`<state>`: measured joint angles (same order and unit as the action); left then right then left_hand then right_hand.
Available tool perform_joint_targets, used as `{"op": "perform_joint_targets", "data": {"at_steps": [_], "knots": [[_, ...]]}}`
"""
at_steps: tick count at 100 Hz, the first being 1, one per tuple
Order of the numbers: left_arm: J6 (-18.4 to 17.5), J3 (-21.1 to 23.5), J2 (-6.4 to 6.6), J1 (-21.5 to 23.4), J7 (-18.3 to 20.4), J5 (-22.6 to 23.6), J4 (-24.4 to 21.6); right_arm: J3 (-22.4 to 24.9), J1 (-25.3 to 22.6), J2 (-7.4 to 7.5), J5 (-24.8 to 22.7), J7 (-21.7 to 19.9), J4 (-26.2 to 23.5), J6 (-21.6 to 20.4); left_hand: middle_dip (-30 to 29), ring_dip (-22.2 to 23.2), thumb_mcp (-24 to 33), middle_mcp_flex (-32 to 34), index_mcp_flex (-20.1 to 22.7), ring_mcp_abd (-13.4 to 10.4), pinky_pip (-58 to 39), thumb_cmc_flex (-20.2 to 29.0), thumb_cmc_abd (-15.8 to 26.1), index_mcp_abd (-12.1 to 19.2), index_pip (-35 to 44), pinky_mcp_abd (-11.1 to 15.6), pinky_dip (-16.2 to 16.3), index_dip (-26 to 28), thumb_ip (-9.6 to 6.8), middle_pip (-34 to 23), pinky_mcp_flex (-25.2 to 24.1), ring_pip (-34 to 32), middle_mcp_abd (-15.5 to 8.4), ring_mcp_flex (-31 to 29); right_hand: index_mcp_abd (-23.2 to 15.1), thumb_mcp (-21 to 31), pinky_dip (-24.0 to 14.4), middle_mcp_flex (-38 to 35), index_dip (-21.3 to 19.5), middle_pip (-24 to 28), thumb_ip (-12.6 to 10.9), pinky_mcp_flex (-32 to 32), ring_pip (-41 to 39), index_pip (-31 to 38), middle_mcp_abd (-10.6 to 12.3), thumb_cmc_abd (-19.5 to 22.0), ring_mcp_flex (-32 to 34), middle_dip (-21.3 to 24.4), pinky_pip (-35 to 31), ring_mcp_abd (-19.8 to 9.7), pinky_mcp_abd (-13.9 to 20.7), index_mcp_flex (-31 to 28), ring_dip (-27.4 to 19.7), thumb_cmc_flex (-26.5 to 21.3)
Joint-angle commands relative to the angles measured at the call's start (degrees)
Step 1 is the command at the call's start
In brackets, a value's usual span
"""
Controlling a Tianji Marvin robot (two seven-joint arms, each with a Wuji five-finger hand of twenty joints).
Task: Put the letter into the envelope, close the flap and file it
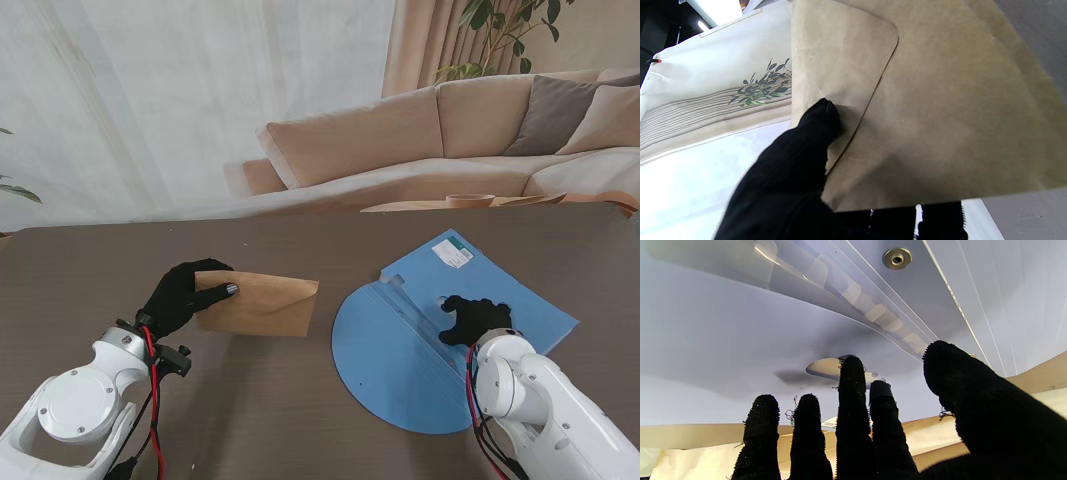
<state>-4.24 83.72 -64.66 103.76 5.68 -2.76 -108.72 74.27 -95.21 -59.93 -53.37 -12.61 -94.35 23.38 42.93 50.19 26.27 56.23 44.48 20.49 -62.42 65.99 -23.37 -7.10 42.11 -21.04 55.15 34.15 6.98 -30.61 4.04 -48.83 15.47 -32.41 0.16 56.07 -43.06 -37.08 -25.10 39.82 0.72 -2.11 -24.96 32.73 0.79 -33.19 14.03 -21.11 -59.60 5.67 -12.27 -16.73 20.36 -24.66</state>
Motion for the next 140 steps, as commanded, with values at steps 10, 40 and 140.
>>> {"op": "perform_joint_targets", "data": {"at_steps": [10,40,140], "knots": [[-0.35,0.07,-0.35,0.33,0.72,-0.10,-0.32,-0.33,-0.09,-0.30,-1.00,0.01,0.13,-0.96,1.20,1.29,0.90,-0.01,1.87,0.14,-1.60,4.15,4.35,1.69,5.34,0.32,-0.15,2.33,-1.11,-2.30,-0.60,-1.33,0.02,0.74,-3.30,2.15,1.25,7.06,1.15,-8.13,0.29,-1.62,1.50,-0.33,-0.07,-0.43,-1.63,3.56,1.56,-0.24,-0.37,2.39,-0.24,-1.22],[-0.55,0.18,-0.36,0.32,0.73,-0.20,-0.15,-0.98,0.83,-0.06,-3.06,-0.90,1.13,-0.07,1.21,1.36,0.80,-0.03,1.88,0.17,-1.60,4.21,4.37,1.62,5.33,0.32,-0.10,2.34,-1.14,-2.34,-0.63,-1.38,0.05,0.78,-2.16,0.71,3.30,10.49,2.17,-13.00,-0.01,-3.59,6.36,-2.60,-4.84,1.27,-4.63,5.54,6.69,-0.11,-0.35,4.54,-3.02,0.54],[-0.90,0.26,-0.43,0.10,0.42,-0.19,0.17,-0.95,2.06,0.25,-0.17,-3.48,1.50,-1.93,1.24,1.40,0.71,-0.13,1.91,0.07,-1.40,4.12,4.44,1.73,5.27,0.51,-0.05,2.28,-1.10,-2.37,-0.95,-1.28,-0.04,1.01,3.53,-19.79,5.79,17.32,-4.64,27.49,2.07,-4.21,-17.01,-0.46,5.31,-3.99,-3.95,-30.13,9.44,-0.37,-1.65,8.41,13.21,1.16]]}}
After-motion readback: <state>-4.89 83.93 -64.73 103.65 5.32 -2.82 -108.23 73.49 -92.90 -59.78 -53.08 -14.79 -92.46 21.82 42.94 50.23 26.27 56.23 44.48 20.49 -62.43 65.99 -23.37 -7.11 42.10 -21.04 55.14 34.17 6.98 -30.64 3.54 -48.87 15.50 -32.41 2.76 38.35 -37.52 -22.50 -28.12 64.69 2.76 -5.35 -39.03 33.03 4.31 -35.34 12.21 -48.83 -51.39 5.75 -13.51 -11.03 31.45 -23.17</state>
